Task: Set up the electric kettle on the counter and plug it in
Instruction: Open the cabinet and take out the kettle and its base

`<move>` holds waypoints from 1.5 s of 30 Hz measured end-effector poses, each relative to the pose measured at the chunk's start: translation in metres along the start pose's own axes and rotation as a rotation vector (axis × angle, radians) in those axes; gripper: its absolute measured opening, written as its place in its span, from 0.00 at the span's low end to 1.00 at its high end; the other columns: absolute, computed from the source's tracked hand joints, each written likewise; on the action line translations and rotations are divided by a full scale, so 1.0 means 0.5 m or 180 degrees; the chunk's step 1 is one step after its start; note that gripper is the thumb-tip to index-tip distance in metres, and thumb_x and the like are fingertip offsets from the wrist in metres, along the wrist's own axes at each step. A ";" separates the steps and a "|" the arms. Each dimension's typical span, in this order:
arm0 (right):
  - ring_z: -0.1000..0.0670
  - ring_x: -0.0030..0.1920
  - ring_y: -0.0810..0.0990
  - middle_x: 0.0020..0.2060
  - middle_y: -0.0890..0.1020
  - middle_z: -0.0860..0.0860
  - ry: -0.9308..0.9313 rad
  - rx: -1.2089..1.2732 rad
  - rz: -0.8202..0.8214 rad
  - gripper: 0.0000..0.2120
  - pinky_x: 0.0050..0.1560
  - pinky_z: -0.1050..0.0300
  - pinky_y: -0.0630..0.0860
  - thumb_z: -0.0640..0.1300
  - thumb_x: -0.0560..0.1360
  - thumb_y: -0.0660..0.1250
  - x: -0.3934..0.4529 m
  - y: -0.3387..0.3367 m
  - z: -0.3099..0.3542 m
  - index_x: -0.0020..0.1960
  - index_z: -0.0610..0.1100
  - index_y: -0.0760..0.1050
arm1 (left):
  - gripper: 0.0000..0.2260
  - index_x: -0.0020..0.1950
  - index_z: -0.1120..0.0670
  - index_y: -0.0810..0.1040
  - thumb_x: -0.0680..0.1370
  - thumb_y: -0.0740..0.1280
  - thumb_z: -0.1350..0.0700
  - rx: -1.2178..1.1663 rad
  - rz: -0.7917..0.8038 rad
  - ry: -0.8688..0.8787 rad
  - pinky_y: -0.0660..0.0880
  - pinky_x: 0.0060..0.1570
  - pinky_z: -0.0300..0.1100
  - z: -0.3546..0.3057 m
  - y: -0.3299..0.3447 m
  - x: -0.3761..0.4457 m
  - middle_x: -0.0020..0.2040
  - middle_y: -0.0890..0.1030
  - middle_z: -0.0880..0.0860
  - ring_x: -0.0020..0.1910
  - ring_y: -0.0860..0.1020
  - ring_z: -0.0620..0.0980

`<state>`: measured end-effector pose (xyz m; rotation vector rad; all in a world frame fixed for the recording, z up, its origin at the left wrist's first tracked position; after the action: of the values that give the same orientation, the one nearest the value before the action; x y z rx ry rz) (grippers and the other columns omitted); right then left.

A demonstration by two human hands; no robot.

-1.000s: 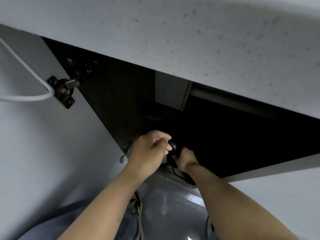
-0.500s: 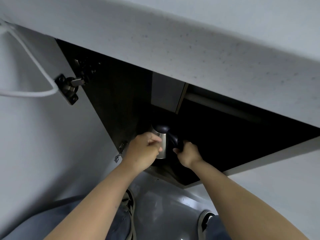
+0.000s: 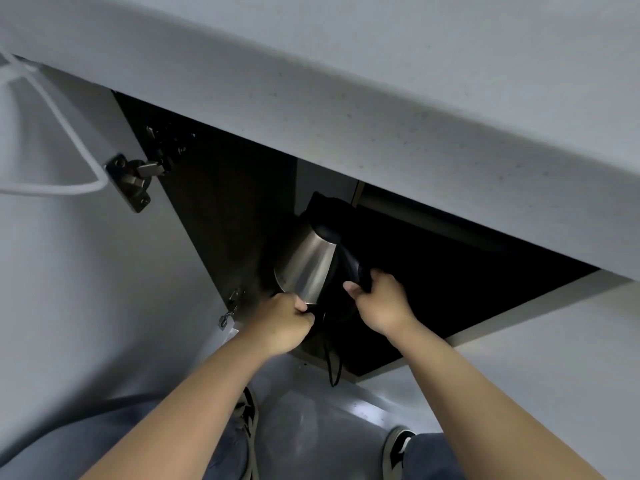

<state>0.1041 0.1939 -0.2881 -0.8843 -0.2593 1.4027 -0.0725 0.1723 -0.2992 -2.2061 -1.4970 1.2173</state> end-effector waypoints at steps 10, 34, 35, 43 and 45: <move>0.47 0.54 0.80 0.51 0.82 0.48 -0.0313 0.0242 -0.0038 0.15 0.48 0.63 0.73 0.52 0.78 0.66 -0.066 -0.022 0.044 0.57 0.42 0.75 | 0.15 0.62 0.55 0.70 0.79 0.63 0.50 0.0227 0.0447 -0.0262 0.76 0.51 0.42 0.071 0.096 0.029 0.55 0.77 0.52 0.52 0.77 0.49; 0.58 0.23 0.69 0.22 0.69 0.56 -0.0742 0.0137 -0.0290 0.12 0.29 0.69 0.61 0.52 0.75 0.69 -0.188 -0.048 0.018 0.52 0.45 0.76 | 0.09 0.41 0.52 0.77 0.79 0.63 0.52 -0.0421 -0.1040 0.0520 0.69 0.32 0.33 0.021 0.031 -0.067 0.36 0.81 0.51 0.37 0.78 0.46; 0.58 0.23 0.70 0.22 0.68 0.55 -0.0750 0.0171 -0.0306 0.11 0.28 0.69 0.61 0.52 0.75 0.70 -0.197 -0.047 0.016 0.51 0.45 0.76 | 0.09 0.40 0.52 0.78 0.79 0.64 0.53 -0.0505 -0.1060 0.0597 0.69 0.32 0.32 0.013 0.028 -0.079 0.35 0.80 0.51 0.36 0.78 0.46; 0.57 0.24 0.71 0.22 0.70 0.55 -0.1022 0.0446 -0.0411 0.06 0.27 0.68 0.65 0.47 0.75 0.71 -0.261 -0.066 0.028 0.45 0.48 0.74 | 0.06 0.44 0.45 0.82 0.78 0.66 0.52 -0.1431 -0.0998 0.0987 0.75 0.45 0.44 -0.049 0.021 -0.162 0.41 0.83 0.49 0.43 0.80 0.47; 0.57 0.25 0.71 0.25 0.73 0.54 -0.1082 0.0537 -0.0468 0.05 0.28 0.68 0.67 0.47 0.75 0.71 -0.276 -0.074 0.034 0.47 0.49 0.75 | 0.07 0.44 0.46 0.83 0.78 0.66 0.52 -0.1696 -0.0990 0.1016 0.74 0.43 0.42 -0.065 0.015 -0.181 0.36 0.81 0.46 0.38 0.78 0.43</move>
<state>0.0929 0.0761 -0.2060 -0.4757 -0.4474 1.4098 -0.0570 0.1008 -0.2367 -2.1936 -2.0856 0.3746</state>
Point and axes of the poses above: each hand's wrist, its own x-axis towards the middle knuckle, its own y-axis out of the palm, z = x × y, the point moved 7 cm from there along x, towards the middle knuckle
